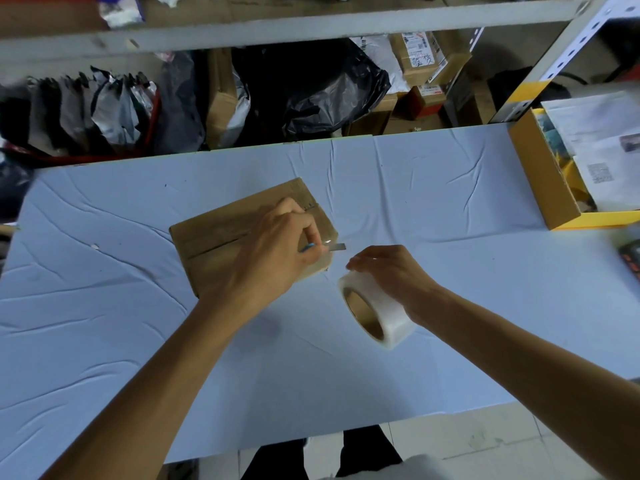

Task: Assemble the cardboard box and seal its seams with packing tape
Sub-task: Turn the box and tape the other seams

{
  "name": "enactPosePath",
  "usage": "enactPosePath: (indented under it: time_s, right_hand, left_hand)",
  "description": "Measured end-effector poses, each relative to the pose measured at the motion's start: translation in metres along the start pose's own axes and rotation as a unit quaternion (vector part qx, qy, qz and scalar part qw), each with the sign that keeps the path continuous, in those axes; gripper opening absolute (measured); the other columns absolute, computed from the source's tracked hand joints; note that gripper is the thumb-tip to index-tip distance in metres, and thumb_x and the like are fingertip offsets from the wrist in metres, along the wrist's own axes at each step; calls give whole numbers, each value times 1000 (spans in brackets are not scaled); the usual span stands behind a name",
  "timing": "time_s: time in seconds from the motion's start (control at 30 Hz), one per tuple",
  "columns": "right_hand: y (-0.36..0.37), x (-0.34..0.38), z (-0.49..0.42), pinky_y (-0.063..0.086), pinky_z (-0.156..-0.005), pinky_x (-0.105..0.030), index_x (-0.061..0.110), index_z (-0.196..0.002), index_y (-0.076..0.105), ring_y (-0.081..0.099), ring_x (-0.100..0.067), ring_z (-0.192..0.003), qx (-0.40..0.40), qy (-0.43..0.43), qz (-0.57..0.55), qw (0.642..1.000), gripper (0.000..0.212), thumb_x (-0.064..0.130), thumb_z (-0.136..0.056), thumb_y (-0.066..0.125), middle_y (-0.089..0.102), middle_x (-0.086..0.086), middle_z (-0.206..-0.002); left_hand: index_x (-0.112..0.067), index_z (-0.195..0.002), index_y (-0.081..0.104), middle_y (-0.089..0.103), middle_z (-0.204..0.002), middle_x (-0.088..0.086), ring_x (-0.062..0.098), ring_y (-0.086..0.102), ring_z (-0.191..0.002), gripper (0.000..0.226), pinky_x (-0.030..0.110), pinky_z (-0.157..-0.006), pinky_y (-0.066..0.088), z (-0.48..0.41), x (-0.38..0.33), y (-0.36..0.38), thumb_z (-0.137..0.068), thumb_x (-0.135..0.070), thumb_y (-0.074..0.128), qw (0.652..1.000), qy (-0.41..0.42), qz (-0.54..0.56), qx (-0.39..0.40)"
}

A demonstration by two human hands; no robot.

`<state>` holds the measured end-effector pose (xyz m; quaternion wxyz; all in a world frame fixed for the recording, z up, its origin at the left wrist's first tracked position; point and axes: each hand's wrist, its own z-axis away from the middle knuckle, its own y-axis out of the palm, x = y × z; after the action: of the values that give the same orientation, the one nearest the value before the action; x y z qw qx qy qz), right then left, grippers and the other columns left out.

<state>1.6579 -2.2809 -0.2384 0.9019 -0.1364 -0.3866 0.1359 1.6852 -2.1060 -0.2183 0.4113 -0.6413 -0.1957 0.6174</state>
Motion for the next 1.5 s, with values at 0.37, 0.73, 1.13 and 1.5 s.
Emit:
enactPosePath:
  time_s: [0.37, 0.73, 1.13, 1.5]
  right_hand:
    - [-2, 7, 2, 37, -57, -24, 12, -93, 74, 51, -13, -68, 1, -6, -1, 1000, 16, 24, -86, 65, 65, -2, -89]
    - [0, 10, 3, 37, -57, -24, 13, -91, 74, 49, -13, -65, -10, -6, 5, 1000, 15, 23, -85, 65, 61, 1, -80]
    - [0, 12, -3, 38, -57, -24, 18, -90, 74, 49, -11, -67, -13, -13, 23, 1000, 15, 26, -87, 62, 61, 5, -80]
    - [7, 8, -7, 36, -62, -28, 16, -82, 76, 47, -20, -70, 11, 19, 12, 1000, 16, 30, -80, 68, 60, -5, -79]
  left_hand:
    - [-24, -78, 60, 64, -69, -9, 7, 61, -66, 11, 40, -61, 55, 2, 22, 6, -86, -28, 66, 998, 34, 56, -14]
    - [-24, -78, 65, 63, -71, -15, 8, 63, -68, 9, 27, -58, 54, -7, 29, 16, -84, -29, 70, 995, 52, 82, -13]
    - [-22, -75, 66, 66, -69, -9, 12, 63, -65, 13, 36, -57, 57, -14, 29, 26, -82, -31, 71, 996, 49, 64, -48]
    - [-22, -71, 66, 64, -63, -10, 11, 58, -56, 17, 23, -48, 46, -19, 32, 24, -77, -37, 71, 998, 23, 53, -39]
